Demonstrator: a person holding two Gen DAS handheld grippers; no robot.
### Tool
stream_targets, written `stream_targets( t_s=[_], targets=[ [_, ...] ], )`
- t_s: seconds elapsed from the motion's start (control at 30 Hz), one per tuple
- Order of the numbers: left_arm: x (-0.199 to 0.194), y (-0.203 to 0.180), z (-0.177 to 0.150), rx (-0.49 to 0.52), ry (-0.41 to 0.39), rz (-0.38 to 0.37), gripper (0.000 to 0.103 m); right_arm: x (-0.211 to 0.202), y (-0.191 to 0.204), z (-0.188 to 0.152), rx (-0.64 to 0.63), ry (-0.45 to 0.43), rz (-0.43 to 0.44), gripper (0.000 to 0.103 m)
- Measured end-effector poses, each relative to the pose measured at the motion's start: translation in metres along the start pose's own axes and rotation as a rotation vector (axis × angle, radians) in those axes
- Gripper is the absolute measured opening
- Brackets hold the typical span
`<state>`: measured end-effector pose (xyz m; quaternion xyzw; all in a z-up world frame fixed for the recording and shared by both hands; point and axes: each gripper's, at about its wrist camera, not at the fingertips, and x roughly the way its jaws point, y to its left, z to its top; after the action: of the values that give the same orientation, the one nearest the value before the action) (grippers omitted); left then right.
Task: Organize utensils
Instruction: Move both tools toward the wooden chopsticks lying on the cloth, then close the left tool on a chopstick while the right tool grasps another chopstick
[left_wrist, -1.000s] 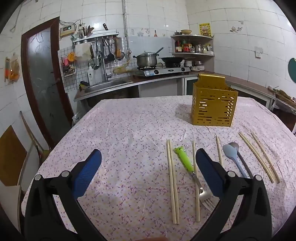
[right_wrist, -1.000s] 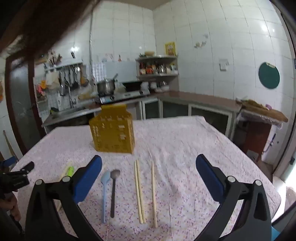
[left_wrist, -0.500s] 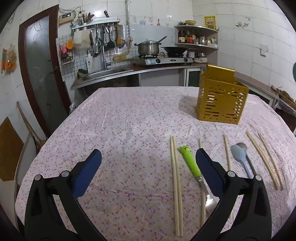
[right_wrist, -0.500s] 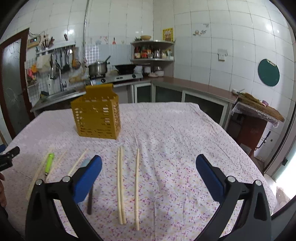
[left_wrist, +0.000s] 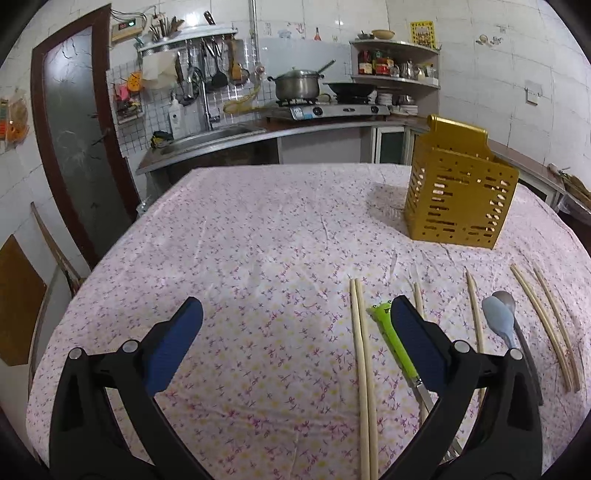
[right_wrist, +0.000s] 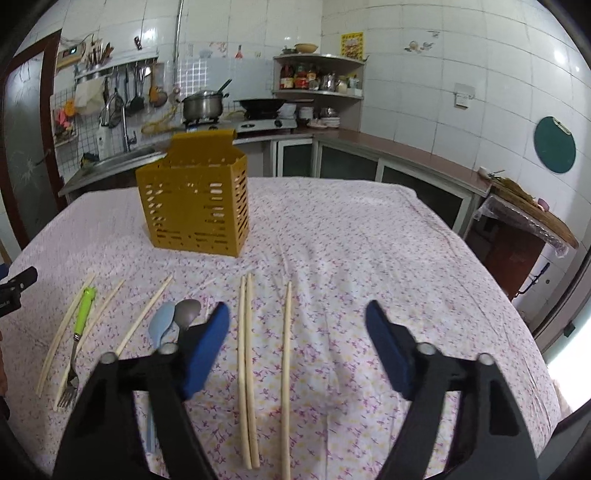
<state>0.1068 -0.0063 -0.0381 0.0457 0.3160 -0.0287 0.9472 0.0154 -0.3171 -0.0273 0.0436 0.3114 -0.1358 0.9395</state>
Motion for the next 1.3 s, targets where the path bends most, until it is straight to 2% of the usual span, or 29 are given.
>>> stream_targets(
  t_s=[0.13, 0.27, 0.33, 0.4, 0.67, 0.8, 0.9, 1.0, 1.1, 1.23, 1.3],
  targets=[
    [0.017, -0.003, 0.003, 0.001, 0.046, -0.027, 0.098, 0.018, 0.003, 0.006, -0.002, 0.051, 0.02, 0.046],
    [0.039, -0.005, 0.004, 0.012, 0.09, -0.036, 0.098, 0.042, 0.009, 0.011, 0.004, 0.097, 0.042, 0.035],
    [0.051, -0.005, 0.005, 0.02, 0.114, -0.027, 0.098, 0.048, 0.014, 0.012, -0.005, 0.106, 0.041, 0.035],
    [0.061, -0.005, 0.006, 0.04, 0.133, -0.014, 0.094, 0.055, 0.017, 0.014, -0.004, 0.118, 0.049, 0.035],
    [0.088, -0.011, 0.008, 0.062, 0.197, -0.053, 0.086, 0.074, 0.025, 0.017, -0.033, 0.154, 0.051, 0.035],
    [0.102, -0.015, 0.006, 0.086, 0.234, -0.037, 0.082, 0.081, 0.029, 0.02, -0.04, 0.163, 0.047, 0.035],
    [0.105, -0.014, 0.006, 0.083, 0.239, -0.047, 0.082, 0.088, 0.033, 0.019, -0.051, 0.173, 0.049, 0.035],
    [0.112, -0.017, 0.006, 0.083, 0.278, -0.095, 0.08, 0.097, 0.036, 0.019, -0.056, 0.19, 0.053, 0.036],
    [0.114, -0.023, 0.005, 0.108, 0.27, -0.088, 0.081, 0.107, 0.04, 0.019, -0.062, 0.201, 0.052, 0.036],
    [0.122, -0.022, 0.009, 0.089, 0.278, -0.098, 0.081, 0.122, 0.043, 0.02, -0.055, 0.235, 0.068, 0.035],
    [0.126, -0.023, 0.011, 0.089, 0.278, -0.101, 0.078, 0.131, 0.043, 0.022, -0.047, 0.249, 0.073, 0.035]
  ],
)
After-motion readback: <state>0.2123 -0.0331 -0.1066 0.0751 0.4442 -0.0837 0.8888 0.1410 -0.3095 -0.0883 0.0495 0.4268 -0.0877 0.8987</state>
